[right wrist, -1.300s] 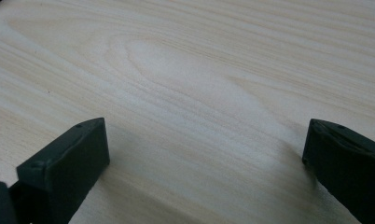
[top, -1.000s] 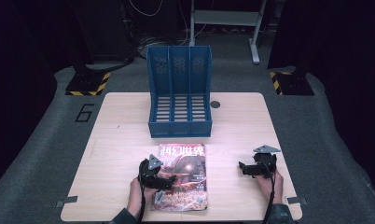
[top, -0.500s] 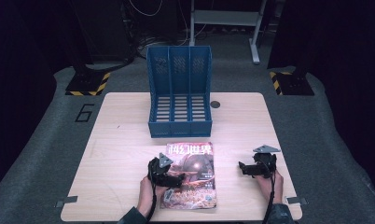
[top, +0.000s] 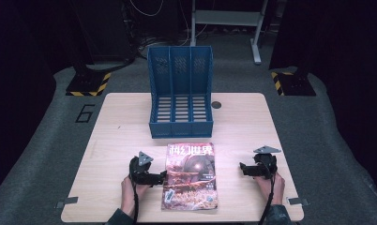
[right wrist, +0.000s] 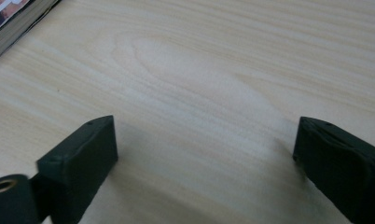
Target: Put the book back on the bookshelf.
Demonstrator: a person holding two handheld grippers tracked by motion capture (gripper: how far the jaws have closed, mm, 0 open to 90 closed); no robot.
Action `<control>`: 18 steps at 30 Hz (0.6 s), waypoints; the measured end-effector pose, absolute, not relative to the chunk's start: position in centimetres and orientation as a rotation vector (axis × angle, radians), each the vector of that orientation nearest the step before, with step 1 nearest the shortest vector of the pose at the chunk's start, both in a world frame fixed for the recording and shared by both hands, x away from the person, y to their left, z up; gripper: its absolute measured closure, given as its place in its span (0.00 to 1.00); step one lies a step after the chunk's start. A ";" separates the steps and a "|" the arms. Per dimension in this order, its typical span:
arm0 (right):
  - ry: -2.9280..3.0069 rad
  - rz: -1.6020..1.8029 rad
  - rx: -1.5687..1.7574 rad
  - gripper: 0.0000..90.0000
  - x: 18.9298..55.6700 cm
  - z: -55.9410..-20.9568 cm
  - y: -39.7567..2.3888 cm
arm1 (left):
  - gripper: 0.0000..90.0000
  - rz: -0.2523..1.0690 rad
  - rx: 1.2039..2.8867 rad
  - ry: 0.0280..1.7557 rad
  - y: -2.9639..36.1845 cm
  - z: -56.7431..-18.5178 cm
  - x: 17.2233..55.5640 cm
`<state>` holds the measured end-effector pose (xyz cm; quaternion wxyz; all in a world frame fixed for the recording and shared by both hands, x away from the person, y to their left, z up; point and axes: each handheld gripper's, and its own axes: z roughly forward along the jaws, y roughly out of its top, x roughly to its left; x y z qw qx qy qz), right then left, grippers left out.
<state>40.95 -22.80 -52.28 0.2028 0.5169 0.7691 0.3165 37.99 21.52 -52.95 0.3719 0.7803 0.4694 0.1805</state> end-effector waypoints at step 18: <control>2.411 1.008 1.330 0.25 40.2 -49.6 -14.1 | 0.04 0.459 2.013 1.203 20.8 -53.0 37.9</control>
